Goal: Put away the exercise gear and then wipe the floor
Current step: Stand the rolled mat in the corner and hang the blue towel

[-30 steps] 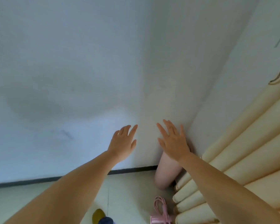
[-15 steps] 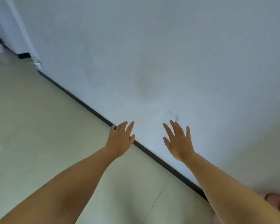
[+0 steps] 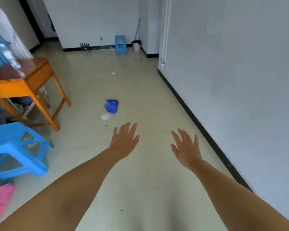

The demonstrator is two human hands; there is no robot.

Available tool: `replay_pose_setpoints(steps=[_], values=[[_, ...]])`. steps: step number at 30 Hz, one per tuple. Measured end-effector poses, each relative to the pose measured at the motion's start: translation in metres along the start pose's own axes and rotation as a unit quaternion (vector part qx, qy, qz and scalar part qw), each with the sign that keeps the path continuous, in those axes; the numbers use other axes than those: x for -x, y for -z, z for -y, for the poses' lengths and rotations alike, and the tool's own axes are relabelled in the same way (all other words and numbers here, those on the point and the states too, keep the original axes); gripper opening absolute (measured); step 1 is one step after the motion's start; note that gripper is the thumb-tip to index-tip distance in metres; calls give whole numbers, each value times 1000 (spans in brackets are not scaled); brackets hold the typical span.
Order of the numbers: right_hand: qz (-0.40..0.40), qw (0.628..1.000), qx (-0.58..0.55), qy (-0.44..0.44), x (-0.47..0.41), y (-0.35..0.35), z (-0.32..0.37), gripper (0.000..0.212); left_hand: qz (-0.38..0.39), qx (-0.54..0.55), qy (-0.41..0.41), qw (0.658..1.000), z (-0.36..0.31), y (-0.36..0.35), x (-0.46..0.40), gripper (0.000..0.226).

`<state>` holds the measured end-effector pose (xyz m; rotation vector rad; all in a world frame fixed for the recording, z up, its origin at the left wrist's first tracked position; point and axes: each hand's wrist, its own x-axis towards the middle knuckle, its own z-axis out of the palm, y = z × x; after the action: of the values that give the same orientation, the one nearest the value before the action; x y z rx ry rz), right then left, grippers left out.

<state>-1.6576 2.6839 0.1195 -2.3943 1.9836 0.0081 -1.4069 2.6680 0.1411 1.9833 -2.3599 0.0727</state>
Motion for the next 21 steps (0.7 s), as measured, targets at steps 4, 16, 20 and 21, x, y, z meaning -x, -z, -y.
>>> replay_pose_setpoints(steps=[4, 16, 20, 21], values=[[16, 998, 18, 49, -55, -5, 44, 55, 14, 22, 76, 997, 59, -14, -6, 56], [65, 995, 4, 82, -301, -36, 94, 55, 49, 33, 114, 992, 184, -54, -187, 55], [76, 991, 22, 106, -407, -31, 102, 55, 56, 40, 143, 987, 227, -59, -266, 55], [79, 991, 26, 109, -432, -31, 104, 55, 57, 52, 146, 986, 238, -62, -279, 55]])
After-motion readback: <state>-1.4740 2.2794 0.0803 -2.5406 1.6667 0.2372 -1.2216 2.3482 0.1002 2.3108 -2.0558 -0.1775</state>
